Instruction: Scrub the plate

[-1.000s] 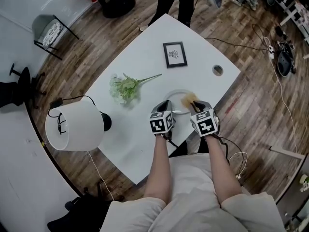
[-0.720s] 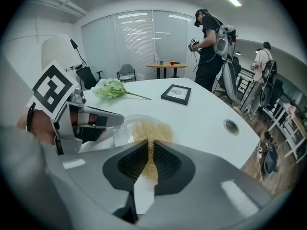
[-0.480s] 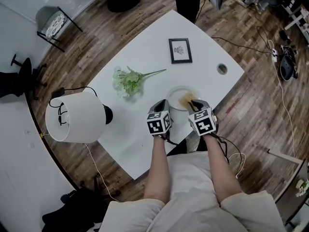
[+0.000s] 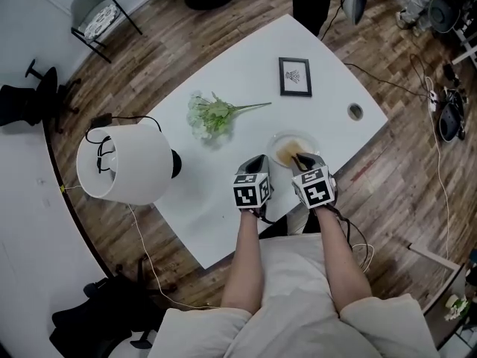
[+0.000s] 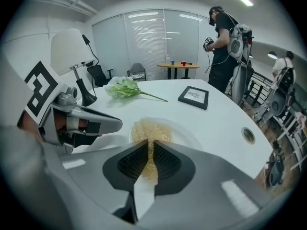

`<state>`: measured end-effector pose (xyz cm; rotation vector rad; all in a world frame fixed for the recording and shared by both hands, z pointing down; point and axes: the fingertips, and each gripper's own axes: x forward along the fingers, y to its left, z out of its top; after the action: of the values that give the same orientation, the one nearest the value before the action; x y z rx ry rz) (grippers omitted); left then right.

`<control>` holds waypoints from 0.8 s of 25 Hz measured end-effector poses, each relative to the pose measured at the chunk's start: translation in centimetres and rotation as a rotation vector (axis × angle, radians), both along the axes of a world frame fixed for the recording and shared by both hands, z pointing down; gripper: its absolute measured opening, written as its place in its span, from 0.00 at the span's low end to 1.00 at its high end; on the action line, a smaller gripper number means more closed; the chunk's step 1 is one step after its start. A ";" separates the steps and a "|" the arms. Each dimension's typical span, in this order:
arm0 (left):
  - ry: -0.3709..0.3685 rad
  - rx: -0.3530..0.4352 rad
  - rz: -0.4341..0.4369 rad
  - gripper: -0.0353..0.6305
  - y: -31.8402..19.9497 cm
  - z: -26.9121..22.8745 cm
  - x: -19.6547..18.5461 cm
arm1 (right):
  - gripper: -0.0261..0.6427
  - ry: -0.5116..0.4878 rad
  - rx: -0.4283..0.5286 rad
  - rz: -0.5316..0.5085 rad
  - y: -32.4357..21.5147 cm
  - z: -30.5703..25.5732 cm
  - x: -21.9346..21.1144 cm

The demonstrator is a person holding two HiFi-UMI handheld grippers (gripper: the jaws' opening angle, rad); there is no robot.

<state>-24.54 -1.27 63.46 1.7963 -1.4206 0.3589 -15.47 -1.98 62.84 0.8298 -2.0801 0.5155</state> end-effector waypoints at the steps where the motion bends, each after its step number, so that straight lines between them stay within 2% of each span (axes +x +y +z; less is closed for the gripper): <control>1: 0.004 0.000 -0.003 0.06 0.0 -0.1 0.0 | 0.13 0.001 0.001 -0.009 0.0 0.1 -0.3; 20: -0.014 -0.007 0.043 0.06 -0.3 -0.2 0.0 | 0.13 -0.014 -0.006 -0.074 -0.6 0.5 -4.2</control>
<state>-24.52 -1.54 63.26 1.8238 -1.3901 0.3991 -19.62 -2.56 63.33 0.7446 -2.1125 0.4887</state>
